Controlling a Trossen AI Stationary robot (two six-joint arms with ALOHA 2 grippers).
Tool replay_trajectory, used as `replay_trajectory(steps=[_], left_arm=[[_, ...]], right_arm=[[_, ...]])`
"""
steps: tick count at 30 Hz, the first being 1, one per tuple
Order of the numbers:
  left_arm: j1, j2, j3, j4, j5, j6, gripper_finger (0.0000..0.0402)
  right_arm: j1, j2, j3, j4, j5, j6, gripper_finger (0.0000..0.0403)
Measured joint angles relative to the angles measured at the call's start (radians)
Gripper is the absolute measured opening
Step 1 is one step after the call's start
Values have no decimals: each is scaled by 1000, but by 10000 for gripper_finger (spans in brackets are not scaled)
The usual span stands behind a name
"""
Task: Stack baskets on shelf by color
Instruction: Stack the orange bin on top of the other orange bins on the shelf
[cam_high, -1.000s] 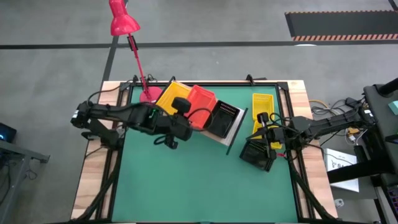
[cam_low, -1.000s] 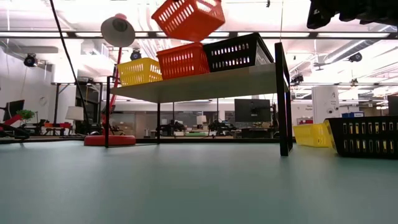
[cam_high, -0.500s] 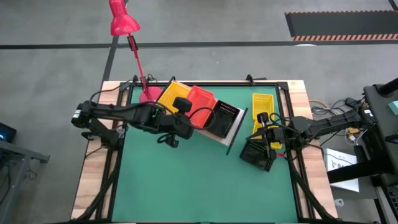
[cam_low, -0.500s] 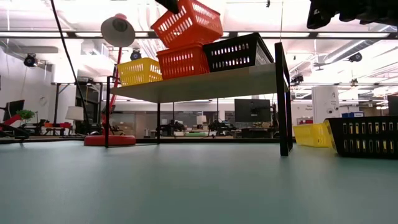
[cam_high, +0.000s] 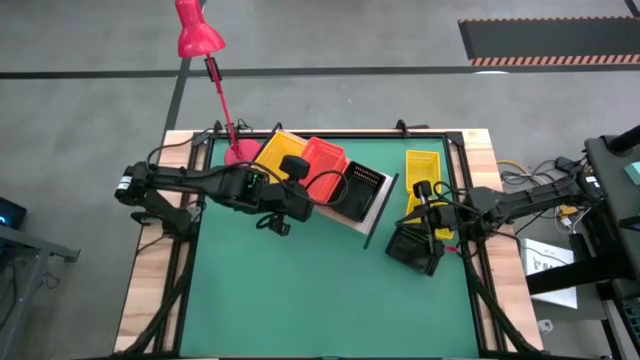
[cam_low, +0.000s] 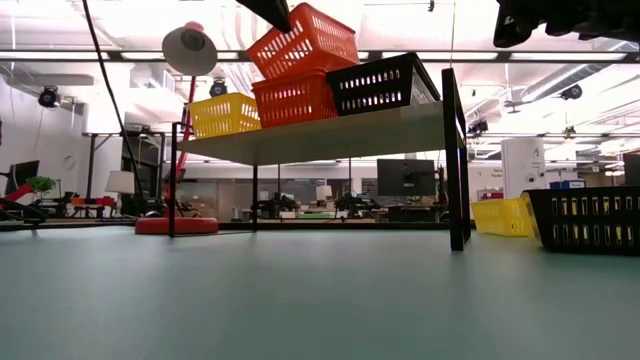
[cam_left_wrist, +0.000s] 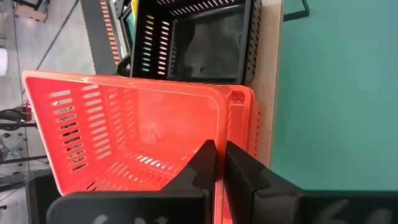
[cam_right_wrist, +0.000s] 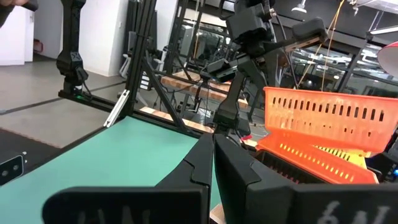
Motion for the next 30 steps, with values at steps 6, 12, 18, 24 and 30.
replay_trajectory(steps=[6,12,18,24,30], left_arm=[[1,0,0,0,0,0,8],[6,0,0,2,0,0,33],[14,0,0,14,-1,0,38],[14,0,-1,38,0,1,39],[14,0,-1,37,3,1,39]], right_arm=[[0,0,0,-2,0,0,9],[0,0,0,-2,0,4,9],[0,0,0,-2,0,10,9],[0,0,0,-7,0,11,9],[0,0,0,-12,0,11,9]])
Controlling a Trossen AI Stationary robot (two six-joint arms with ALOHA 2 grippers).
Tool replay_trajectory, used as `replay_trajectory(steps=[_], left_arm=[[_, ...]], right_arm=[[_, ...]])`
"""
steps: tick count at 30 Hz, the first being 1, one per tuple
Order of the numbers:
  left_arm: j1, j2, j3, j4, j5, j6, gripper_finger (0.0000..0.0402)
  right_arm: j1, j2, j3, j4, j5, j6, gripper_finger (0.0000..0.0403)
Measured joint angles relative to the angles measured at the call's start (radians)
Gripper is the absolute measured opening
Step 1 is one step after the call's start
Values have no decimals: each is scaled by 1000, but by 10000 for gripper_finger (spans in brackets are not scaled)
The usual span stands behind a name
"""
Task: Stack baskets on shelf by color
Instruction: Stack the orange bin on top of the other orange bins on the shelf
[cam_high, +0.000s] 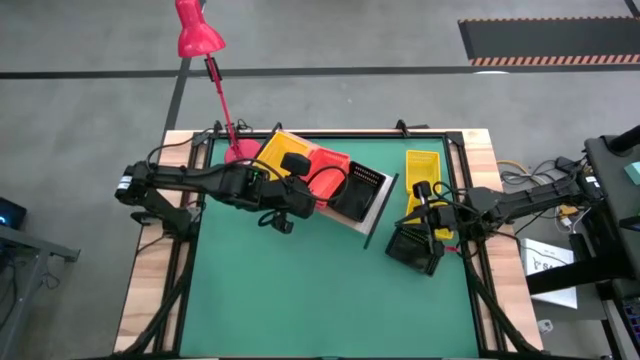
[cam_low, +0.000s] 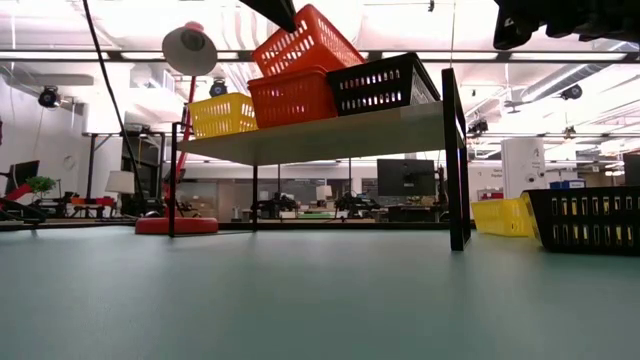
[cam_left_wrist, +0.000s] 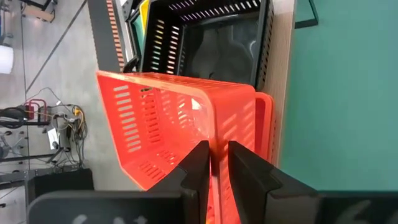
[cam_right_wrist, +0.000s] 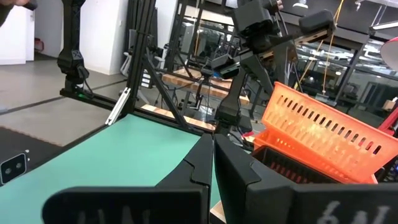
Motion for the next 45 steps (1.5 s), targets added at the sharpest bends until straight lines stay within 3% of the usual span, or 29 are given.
replay_trajectory(steps=[5,15,20,25,34,38,45], left_arm=[[6,0,0,0,26,0,50],[3,0,23,16,28,7,150],[-12,-1,38,96,25,31,160],[-9,-5,32,210,-83,86,132],[46,12,-74,356,-76,77,8],[61,12,-144,485,-76,82,8],[78,11,-183,488,-76,77,1]], right_arm=[[0,0,0,0,0,0,9],[0,0,0,-3,0,0,9],[0,0,0,-3,0,0,9],[0,0,0,-4,0,0,9],[0,0,0,-4,0,0,9],[0,0,0,-5,0,6,9],[0,0,0,-5,0,6,9]])
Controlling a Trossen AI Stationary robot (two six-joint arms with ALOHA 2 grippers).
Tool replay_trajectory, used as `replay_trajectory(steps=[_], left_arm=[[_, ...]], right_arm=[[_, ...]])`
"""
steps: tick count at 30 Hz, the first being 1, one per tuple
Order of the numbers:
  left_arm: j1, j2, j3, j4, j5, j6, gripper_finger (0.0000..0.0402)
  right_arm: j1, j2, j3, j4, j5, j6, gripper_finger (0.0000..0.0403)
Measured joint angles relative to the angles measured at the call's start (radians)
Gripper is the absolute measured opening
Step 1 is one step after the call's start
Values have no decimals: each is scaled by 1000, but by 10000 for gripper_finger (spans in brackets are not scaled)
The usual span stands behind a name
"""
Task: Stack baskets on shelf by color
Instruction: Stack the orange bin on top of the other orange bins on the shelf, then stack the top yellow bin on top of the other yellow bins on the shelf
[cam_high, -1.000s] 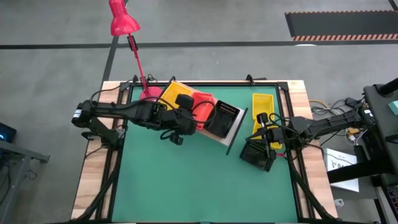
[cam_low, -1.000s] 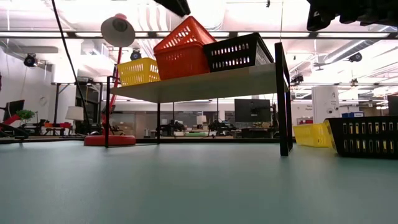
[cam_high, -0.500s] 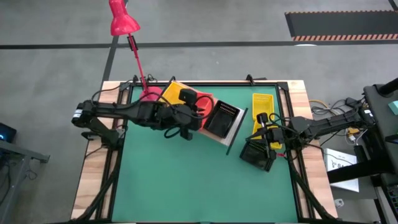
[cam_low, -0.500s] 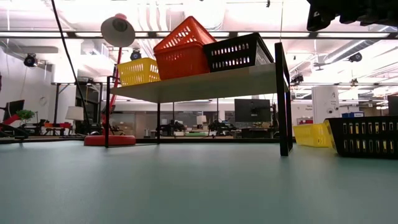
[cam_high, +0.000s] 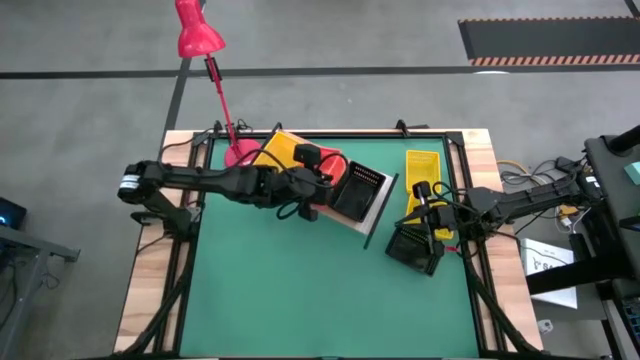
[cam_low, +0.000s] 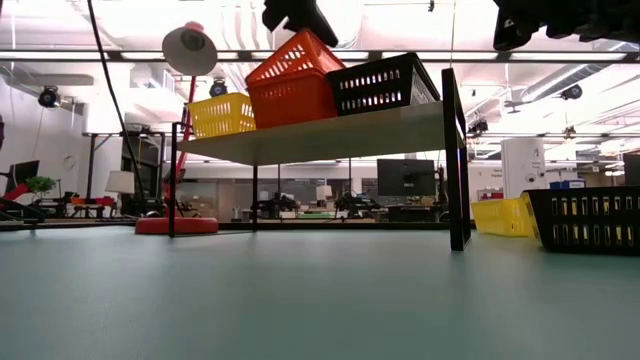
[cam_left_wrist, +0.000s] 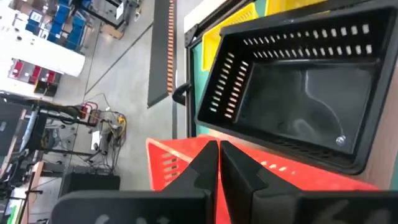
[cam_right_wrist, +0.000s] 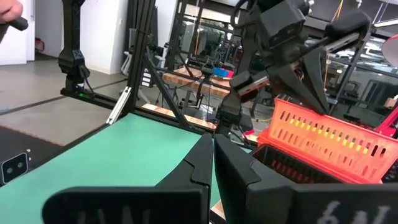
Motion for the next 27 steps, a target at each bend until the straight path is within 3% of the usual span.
replay_trajectory(steps=[18,27], left_arm=[[-45,-50,4,-27,-1,-66,1],[-201,-53,-7,-35,-1,-184,1]], right_arm=[[0,0,0,-7,7,-2,9],[0,0,0,-21,10,-17,9]])
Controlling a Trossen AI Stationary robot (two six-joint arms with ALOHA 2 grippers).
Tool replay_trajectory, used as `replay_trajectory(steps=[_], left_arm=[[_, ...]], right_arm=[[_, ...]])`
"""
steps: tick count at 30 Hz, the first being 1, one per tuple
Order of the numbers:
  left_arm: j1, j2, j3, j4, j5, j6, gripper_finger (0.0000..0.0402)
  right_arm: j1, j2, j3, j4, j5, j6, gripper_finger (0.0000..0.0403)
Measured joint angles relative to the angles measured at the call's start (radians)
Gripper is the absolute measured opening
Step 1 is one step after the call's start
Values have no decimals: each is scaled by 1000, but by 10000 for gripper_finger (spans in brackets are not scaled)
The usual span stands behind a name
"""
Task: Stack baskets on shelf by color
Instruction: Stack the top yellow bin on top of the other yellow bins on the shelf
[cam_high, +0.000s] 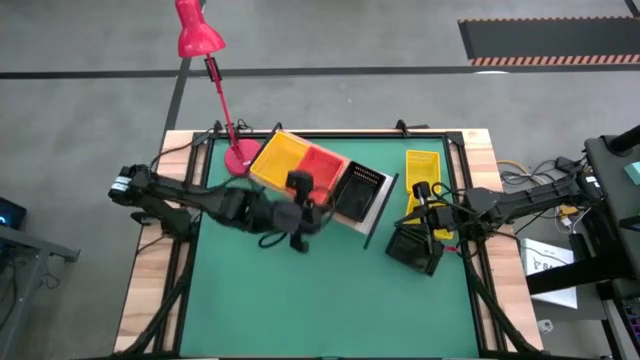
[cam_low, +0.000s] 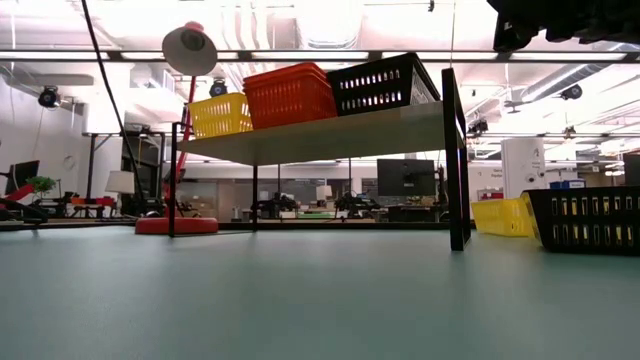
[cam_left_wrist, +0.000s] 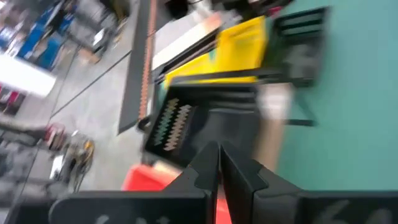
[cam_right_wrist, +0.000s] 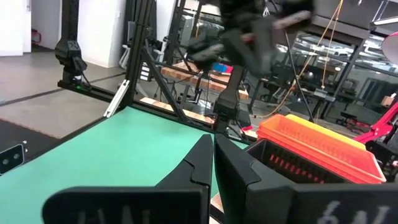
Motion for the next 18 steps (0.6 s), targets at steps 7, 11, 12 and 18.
replay_trajectory(steps=[7,11,12,18], left_arm=[[-159,-2,-74,27,2,-7,1],[-224,-6,-163,145,3,-35,1],[-236,-10,-185,179,2,-44,1],[-289,-41,-275,272,-20,-53,1]], right_arm=[[0,0,0,0,34,19,9],[0,0,0,3,34,41,9],[0,0,1,3,34,51,9],[0,33,35,2,34,96,9]])
